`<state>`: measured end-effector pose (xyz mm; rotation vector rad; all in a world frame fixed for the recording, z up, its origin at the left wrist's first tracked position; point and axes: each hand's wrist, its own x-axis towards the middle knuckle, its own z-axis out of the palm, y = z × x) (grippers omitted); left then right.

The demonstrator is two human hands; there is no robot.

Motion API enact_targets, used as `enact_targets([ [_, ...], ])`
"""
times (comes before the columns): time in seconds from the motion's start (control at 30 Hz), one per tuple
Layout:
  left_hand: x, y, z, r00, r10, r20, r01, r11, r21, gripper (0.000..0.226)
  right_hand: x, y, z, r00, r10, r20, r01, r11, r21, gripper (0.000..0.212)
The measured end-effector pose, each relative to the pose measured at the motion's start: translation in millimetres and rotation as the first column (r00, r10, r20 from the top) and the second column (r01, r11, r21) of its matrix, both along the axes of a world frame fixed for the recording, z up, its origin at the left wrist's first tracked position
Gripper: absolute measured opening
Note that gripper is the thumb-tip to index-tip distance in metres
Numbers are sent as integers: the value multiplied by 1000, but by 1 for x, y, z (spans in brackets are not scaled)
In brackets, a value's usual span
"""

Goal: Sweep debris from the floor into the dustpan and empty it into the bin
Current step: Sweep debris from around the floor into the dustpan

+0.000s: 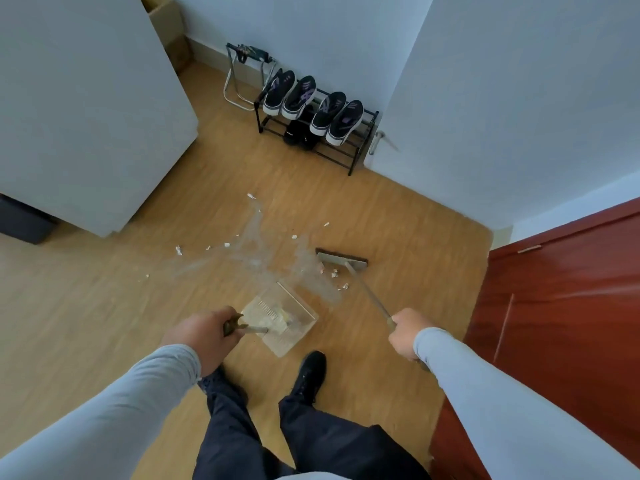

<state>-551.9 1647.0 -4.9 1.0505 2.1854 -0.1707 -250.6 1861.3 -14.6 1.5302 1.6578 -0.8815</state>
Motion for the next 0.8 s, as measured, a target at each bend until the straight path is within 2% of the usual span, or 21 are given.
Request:
enact_targets([
  [0.13, 0, -5, -3, 1000, -20, -8, 20, 1000, 1, 19, 29, -19, 10, 992, 111, 60, -108, 993, -56, 54],
  [0.37, -9, -21, -8, 1000, -9, -4, 9, 1000, -7, 19, 76, -4, 66, 999, 42, -10, -42, 999, 8, 60],
  [0.6, -11, -22, -11, 999, -39, -27, 39, 999, -24, 18, 17, 16, 22, 992, 123, -40, -122, 992, 12, 56],
  [0.8, -12, -23, -10, 998, -65, -11, 65, 997, -33, 15, 39, 4, 15, 929, 353, 112, -345, 935, -87, 58],
])
